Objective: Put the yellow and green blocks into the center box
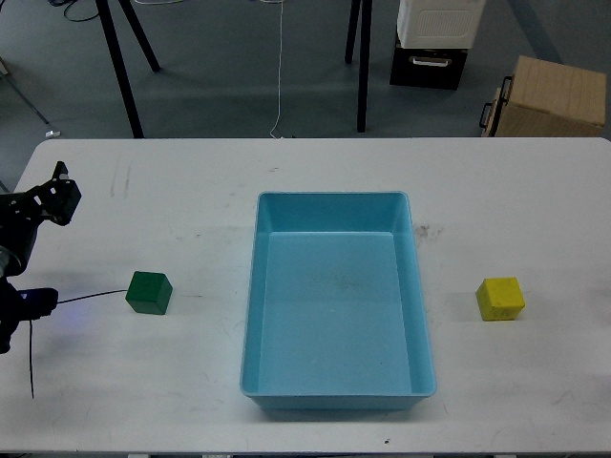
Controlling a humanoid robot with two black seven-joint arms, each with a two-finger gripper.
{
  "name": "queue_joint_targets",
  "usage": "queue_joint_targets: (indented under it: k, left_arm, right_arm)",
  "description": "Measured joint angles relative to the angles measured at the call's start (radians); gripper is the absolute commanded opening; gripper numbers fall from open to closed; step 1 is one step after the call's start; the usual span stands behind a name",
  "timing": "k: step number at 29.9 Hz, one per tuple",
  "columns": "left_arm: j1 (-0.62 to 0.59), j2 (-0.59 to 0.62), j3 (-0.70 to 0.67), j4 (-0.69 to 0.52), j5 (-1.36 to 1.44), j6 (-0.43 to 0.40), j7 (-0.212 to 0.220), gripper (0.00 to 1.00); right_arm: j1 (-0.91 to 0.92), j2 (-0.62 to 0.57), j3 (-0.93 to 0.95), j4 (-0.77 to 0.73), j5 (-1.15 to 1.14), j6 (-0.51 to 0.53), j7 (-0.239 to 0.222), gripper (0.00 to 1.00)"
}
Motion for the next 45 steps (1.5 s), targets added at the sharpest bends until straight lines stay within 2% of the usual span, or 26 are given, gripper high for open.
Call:
queue_joint_targets:
  k: [26, 30, 33, 38, 45]
  left_arm:
    - [0.002, 0.001, 0.001, -0.002, 0.000, -0.003, -0.001, 1.00]
    - [0.002, 0.001, 0.001, -0.001, 0.000, -0.003, 0.000, 1.00]
    - [0.001, 0.001, -0.001, -0.001, 0.000, -0.004, 0.000, 1.00]
    - [0.000, -0.001, -0.001, -0.001, 0.001, -0.004, -0.001, 1.00]
    - [0.000, -0.001, 0.000, -0.001, 0.001, -0.004, -0.002, 1.00]
  right_arm:
    - [-0.002, -0.011, 0.004, -0.003, -0.046, 0.000, -0.010, 1.00]
    - [-0.007, -0.070, 0.000, 0.030, -0.171, 0.000, -0.021, 1.00]
    - [-0.009, -0.112, 0.000, 0.108, -0.288, 0.000, -0.022, 1.00]
    - [-0.009, -0.216, 0.012, 0.213, -0.321, 0.000, -0.015, 1.00]
    - [-0.010, -0.365, 0.026, 0.173, -0.342, 0.000, -0.018, 1.00]
